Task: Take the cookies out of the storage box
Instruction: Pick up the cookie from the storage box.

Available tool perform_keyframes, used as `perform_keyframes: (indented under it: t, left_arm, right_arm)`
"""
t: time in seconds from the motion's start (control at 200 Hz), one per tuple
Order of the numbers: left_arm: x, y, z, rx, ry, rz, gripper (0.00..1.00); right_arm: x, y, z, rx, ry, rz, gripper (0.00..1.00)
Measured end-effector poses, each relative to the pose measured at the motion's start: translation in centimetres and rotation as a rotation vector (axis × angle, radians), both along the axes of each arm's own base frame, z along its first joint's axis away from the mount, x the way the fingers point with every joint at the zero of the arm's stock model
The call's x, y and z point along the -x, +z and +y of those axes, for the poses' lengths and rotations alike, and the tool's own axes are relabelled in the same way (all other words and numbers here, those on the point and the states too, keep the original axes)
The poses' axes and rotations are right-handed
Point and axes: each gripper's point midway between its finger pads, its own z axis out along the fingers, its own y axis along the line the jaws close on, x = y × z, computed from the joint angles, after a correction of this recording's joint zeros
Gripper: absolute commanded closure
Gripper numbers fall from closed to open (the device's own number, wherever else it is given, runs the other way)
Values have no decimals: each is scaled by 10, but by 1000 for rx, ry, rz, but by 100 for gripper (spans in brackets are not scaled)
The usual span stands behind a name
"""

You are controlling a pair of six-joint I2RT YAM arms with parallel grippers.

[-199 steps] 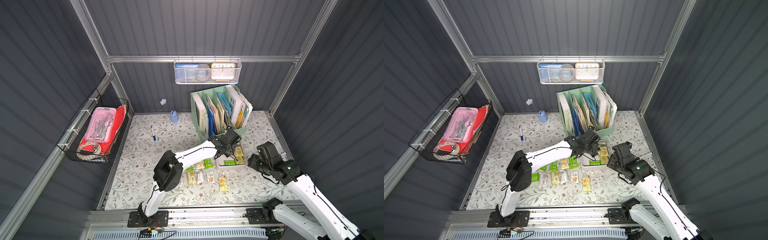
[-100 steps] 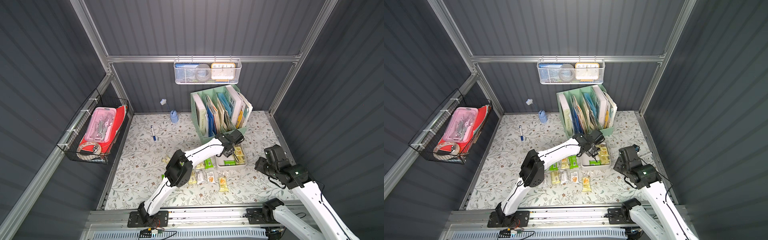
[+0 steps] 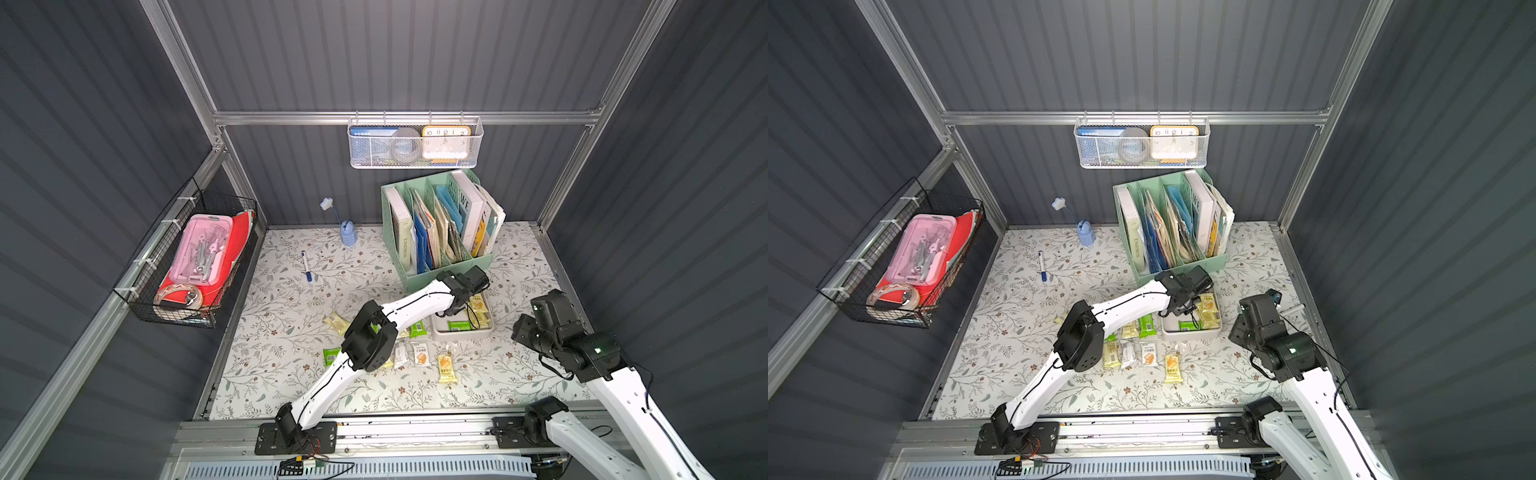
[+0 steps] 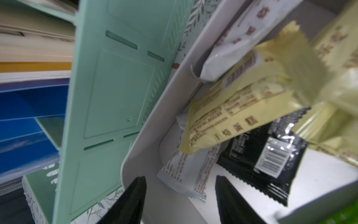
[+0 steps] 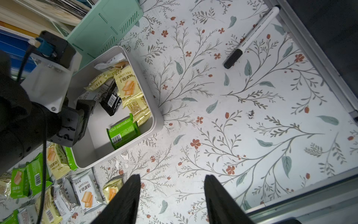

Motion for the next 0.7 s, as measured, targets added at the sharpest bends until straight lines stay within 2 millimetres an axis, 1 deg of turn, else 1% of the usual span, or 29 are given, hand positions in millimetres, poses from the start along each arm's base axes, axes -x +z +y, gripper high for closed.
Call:
perform_keyframes:
  t: [0.3, 0.52, 0.7]
  left_arm:
    - [-2, -10, 1, -23, 2, 1, 36]
    - [-2, -17, -8, 9, -3, 22, 37]
    - [2, -26, -12, 28, -3, 56, 39]
  right_arm:
    - [-3, 2, 1, 2, 9, -14, 42]
    - [-3, 4, 1, 1, 12, -23, 42]
    - [-2, 7, 1, -5, 12, -42, 42]
